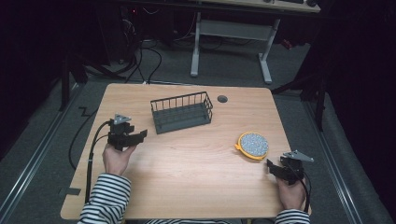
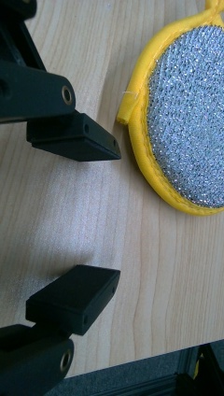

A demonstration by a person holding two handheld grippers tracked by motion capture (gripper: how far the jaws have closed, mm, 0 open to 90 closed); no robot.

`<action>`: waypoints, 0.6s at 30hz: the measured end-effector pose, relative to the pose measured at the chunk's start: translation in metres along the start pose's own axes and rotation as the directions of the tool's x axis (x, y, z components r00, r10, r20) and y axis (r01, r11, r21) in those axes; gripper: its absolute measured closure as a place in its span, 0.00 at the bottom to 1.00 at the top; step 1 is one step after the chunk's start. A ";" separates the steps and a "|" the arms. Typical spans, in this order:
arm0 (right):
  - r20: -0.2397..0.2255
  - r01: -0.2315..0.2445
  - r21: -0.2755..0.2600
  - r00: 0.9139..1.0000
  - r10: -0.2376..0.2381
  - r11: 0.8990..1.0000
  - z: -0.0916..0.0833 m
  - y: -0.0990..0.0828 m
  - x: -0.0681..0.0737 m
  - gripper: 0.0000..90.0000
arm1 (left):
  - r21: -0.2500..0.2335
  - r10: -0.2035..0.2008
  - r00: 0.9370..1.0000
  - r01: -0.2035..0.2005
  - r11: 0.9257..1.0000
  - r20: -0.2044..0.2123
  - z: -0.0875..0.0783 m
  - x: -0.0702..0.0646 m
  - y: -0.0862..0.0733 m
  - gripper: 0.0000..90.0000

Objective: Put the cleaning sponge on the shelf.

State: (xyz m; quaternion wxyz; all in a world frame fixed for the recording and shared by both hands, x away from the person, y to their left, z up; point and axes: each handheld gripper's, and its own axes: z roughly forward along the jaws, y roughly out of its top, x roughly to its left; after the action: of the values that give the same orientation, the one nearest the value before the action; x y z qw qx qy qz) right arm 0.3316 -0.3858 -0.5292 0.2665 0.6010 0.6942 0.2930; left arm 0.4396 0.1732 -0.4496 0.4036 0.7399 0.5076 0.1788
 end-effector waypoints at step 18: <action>-0.001 0.001 0.000 1.000 -0.001 1.000 0.000 0.000 0.000 0.40 | 0.031 -0.007 1.000 0.007 0.999 -0.016 0.042 -0.002 0.066 0.47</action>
State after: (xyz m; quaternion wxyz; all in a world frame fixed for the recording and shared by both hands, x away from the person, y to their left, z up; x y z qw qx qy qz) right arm 0.3313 -0.3856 -0.5292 0.2661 0.6006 0.6946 0.2933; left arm 0.5072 0.1433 -0.4232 0.3885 0.7429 0.5162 0.1753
